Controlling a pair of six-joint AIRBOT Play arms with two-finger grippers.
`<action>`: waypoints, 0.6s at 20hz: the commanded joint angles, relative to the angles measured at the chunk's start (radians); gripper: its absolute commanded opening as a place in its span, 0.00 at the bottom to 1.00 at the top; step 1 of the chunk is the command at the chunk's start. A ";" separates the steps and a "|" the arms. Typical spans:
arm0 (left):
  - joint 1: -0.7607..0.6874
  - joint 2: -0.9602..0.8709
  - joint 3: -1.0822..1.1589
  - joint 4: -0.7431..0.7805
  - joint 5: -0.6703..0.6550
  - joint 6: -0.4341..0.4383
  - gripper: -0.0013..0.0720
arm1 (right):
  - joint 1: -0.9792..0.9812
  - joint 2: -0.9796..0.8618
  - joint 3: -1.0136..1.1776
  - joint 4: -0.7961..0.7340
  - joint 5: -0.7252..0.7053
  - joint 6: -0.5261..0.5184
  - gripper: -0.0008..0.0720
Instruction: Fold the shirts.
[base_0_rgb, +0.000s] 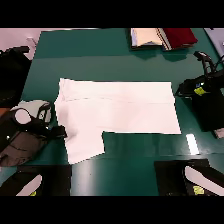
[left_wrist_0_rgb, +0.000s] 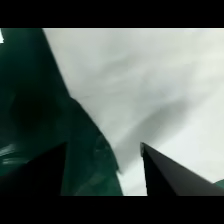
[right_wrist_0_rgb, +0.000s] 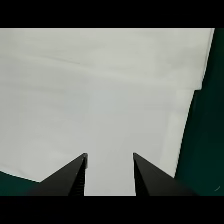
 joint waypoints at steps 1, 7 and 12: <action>0.001 0.023 -0.109 -0.167 0.088 0.007 0.74 | 0.001 0.056 -0.018 0.003 -0.010 0.000 0.49; 0.001 0.023 -0.089 -0.233 0.158 0.046 0.24 | 0.001 0.108 -0.018 -0.004 0.003 0.000 0.48; 0.001 0.050 0.039 -0.218 0.099 0.086 0.06 | -0.029 0.154 -0.127 -0.132 0.082 0.001 0.48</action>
